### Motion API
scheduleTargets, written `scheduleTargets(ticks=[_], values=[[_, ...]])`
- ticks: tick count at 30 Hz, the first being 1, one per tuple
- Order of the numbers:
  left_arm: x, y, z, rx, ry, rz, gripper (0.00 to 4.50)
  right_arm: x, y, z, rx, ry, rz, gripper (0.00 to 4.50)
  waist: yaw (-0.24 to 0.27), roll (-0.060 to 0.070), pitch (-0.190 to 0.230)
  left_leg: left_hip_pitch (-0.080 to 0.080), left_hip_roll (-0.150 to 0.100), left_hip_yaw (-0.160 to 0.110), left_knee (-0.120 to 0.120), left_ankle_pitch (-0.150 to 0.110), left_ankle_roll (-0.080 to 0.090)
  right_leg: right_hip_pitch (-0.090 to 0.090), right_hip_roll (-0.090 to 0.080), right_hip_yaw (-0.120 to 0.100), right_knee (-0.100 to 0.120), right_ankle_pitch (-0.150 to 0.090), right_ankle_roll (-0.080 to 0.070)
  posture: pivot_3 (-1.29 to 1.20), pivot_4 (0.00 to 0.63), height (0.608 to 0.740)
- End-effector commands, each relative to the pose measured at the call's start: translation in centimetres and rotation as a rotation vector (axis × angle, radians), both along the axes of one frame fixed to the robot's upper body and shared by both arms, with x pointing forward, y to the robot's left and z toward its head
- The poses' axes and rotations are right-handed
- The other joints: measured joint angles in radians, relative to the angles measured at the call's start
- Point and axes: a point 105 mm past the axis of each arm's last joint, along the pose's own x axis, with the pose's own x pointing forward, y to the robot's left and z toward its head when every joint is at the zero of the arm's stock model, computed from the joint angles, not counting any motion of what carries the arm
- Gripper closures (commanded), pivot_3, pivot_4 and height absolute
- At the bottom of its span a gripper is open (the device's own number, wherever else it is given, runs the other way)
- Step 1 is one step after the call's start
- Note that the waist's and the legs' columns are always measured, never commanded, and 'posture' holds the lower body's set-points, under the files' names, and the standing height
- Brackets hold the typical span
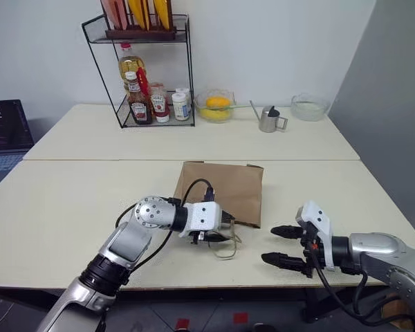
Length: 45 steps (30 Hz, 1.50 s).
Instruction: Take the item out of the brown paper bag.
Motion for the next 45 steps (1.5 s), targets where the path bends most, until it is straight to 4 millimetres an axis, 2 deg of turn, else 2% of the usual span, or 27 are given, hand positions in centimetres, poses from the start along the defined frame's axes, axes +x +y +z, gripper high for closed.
scheduleTargets(ticks=[1,4,8,12,16,19,23,31,34,43,44,45], values=[[0.4,0.2,1.7,-0.054,-0.023,0.031,3.62,-0.6,0.7,0.7,-0.025,-0.063,0.062,0.42,0.0,0.0,0.0,0.0,0.0,0.0,0.0,0.0,0.0,0.0,0.0,0.0,0.0,0.0,0.0,0.0,0.15,0.74],[1.0,0.3,2.4,-0.102,0.014,0.081,4.47,-0.8,1.7,0.2,-0.055,-0.12,0.128,0.42,0.0,0.0,0.0,0.0,0.0,0.0,0.0,0.0,0.0,0.0,0.0,0.0,0.0,0.0,0.001,0.0,0.15,0.74],[1.3,0.3,2.7,-0.138,0.076,0.128,4.47,-0.9,3.4,-0.3,-0.095,-0.276,0.276,0.42,-0.002,0.0,0.0,0.0,0.0,0.0,0.0,0.0,0.0,0.0,0.0,0.0,0.0,-0.001,0.002,0.0,0.15,0.74],[1.4,0.2,2.6,-0.142,0.101,0.149,4.47,-1.2,4.3,-0.7,-0.129,-0.41,0.432,0.42,-0.002,0.0,0.0,0.0,0.0,0.0,0.0,0.0,0.0,0.0,0.0,0.0,0.0,-0.001,0.002,0.0,0.15,0.74],[1.4,0.1,2.7,-0.149,0.112,0.165,4.47,-1.1,5.0,-1.5,-0.175,-0.499,0.537,0.42,-0.002,0.0,0.0,0.0,0.0,0.0,0.0,0.0,0.0,0.0,0.0,0.0,0.0,-0.001,0.002,0.0,0.15,0.74],[1.6,0.1,2.8,-0.157,0.109,0.18,4.47,-0.4,6.4,-2.3,-0.164,-0.533,0.582,0.42,-0.002,0.0,0.0,0.0,0.0,0.0,0.0,0.0,0.0,0.0,0.0,0.0,0.0,0.0,0.0,0.0,0.15,0.74],[1.6,0.1,3.0,-0.16,0.109,0.185,4.47,0.3,7.2,-3.4,-0.142,-0.516,0.587,0.42,0.0,0.0,0.0,0.0,0.0,0.0,0.0,0.0,0.0,0.0,0.0,0.0,0.0,0.001,-0.002,0.0,0.15,0.74],[1.5,0.1,3.0,-0.158,0.105,0.193,4.47,2.0,8.4,-4.1,-0.051,-0.4,0.526,0.42,0.0,0.0,0.0,0.0,0.0,0.0,0.001,0.0,0.0,0.0,0.0,0.0,0.001,0.002,-0.003,0.0,0.15,0.74],[1.4,0.1,3.0,-0.156,0.102,0.192,4.5,2.1,8.7,-4.3,-0.036,-0.371,0.533,0.97,0.0,0.0,0.0,0.0,0.0,0.0,0.001,0.0,0.0,0.0,0.0,0.0,0.001,0.002,-0.003,0.0,0.15,0.74],[1.2,0.1,3.0,-0.155,0.1,0.19,4.5,2.1,8.7,-4.3,-0.034,-0.364,0.548,4.2,-0.001,0.0,0.0,0.0,0.0,0.0,0.001,0.0,0.0,0.0,0.0,0.0,0.001,0.002,-0.003,0.0,0.15,0.74],[1.1,0.1,3.0,-0.155,0.1,0.19,4.5,2.1,8.7,-4.4,-0.035,-0.36,0.548,4.46,-0.001,0.0,0.0,0.0,0.0,0.0,0.001,0.0,0.0,0.0,0.0,0.0,0.001,0.002,-0.003,0.0,0.15,0.74],[1.1,0.1,3.0,-0.155,0.1,0.19,4.5,2.1,8.6,-4.4,-0.036,-0.357,0.547,4.46,-0.001,0.0,0.0,0.0,0.0,0.0,0.001,0.0,0.0,0.0,0.0,-0.001,0.001,0.002,-0.003,0.0,0.15,0.74]])
